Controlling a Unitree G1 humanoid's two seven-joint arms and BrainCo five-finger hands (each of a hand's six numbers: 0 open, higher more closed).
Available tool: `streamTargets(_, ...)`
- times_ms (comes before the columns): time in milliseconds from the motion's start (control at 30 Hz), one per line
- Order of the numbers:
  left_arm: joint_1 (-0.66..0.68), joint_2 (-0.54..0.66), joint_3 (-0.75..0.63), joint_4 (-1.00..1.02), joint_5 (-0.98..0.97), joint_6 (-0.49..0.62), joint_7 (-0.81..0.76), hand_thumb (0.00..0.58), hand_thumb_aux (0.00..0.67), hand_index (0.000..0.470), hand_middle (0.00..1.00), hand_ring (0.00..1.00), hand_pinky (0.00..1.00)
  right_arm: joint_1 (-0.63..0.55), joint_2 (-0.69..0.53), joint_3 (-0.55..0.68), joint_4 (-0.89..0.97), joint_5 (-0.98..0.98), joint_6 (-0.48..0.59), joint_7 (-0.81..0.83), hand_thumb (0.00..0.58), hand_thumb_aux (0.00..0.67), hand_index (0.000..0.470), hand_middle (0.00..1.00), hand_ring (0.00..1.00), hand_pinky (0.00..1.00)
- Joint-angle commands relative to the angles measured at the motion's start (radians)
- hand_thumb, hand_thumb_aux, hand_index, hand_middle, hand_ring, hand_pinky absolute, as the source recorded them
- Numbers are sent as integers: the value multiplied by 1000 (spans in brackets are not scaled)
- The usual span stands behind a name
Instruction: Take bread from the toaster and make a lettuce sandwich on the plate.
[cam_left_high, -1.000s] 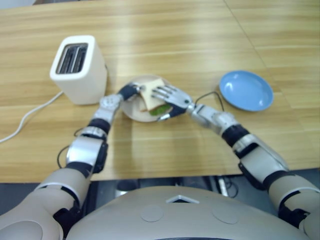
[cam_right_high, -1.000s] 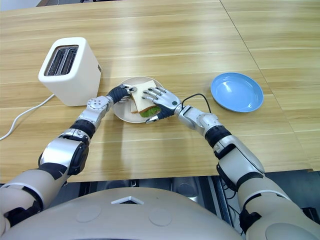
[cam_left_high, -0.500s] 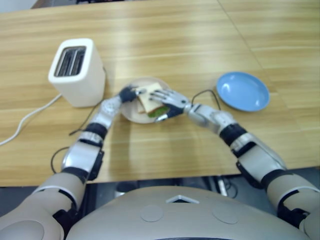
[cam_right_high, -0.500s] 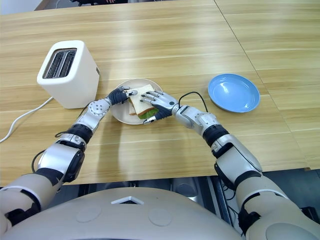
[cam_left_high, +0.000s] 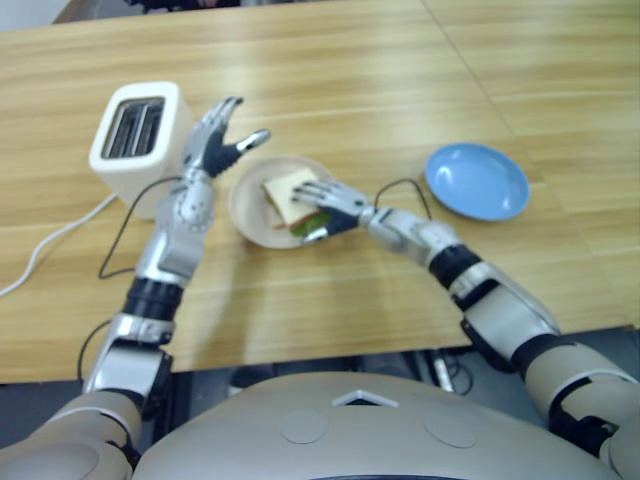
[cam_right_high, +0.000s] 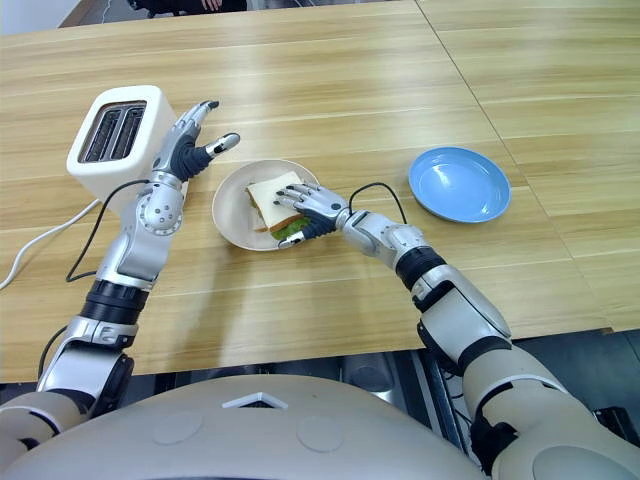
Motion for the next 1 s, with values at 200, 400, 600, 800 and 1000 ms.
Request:
streamTargets(200, 88, 1, 78, 17, -354, -89, -285, 580, 670, 460, 1000, 1000, 1000, 247, -110, -344, -467, 342, -195, -202, 0, 0, 0, 0, 0, 0)
streamTargets(400, 175, 45, 112, -130, -483, -38, -406, 580, 670, 460, 1000, 1000, 1000, 423, -153, -514, -782, 337, -148, -166, 0, 0, 0, 0, 0, 0)
streamTargets(600, 288, 171, 160, -251, -509, 46, -504, 580, 670, 460, 1000, 1000, 1000, 589, -279, -463, -874, 291, -88, 82, 445, 347, 238, 769, 769, 769)
streamTargets(800, 377, 342, 240, -269, -458, 31, -531, 580, 670, 460, 1000, 1000, 1000, 681, -365, -463, -920, 331, -35, 268, 580, 670, 460, 1000, 1000, 1000)
streamTargets(1000, 398, 355, 173, -248, -427, -21, -573, 580, 670, 460, 1000, 1000, 1000, 653, -336, -410, -900, 237, 27, 342, 580, 670, 460, 1000, 1000, 1000)
